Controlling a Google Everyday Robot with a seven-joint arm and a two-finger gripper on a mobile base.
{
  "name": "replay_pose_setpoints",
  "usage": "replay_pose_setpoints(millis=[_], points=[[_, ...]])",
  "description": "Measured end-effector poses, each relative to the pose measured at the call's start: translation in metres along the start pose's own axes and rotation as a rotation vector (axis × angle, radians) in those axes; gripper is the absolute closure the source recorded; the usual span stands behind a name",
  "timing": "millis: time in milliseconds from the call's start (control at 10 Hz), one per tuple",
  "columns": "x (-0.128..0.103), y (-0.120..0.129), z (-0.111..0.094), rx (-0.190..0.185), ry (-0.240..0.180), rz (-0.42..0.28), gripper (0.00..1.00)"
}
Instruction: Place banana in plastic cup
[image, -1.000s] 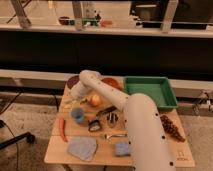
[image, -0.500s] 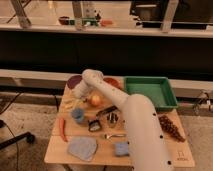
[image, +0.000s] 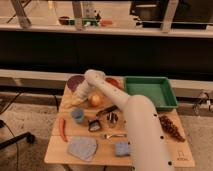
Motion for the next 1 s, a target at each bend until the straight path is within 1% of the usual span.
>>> replay_pose_setpoints(millis=[400,500,600,700,800,1000], points=[[0.000,0.001,-0.004,0.011,-0.018,0.002,0.83],[-0.002,0.001,-0.006,0.020,-0.019,-0.005,0.83],[-0.007,0.002,-0.012,0.040,-0.020,-0.022,0.83],[-0.013,0.003,-0.021,0.057,-0.021,-0.034,0.83],[-0.027,0.003,-0.037,0.083,-0.026,-0.052,0.83],[-0.050,0.004,-0.064,0.123,-0.034,-0.082,0.83]])
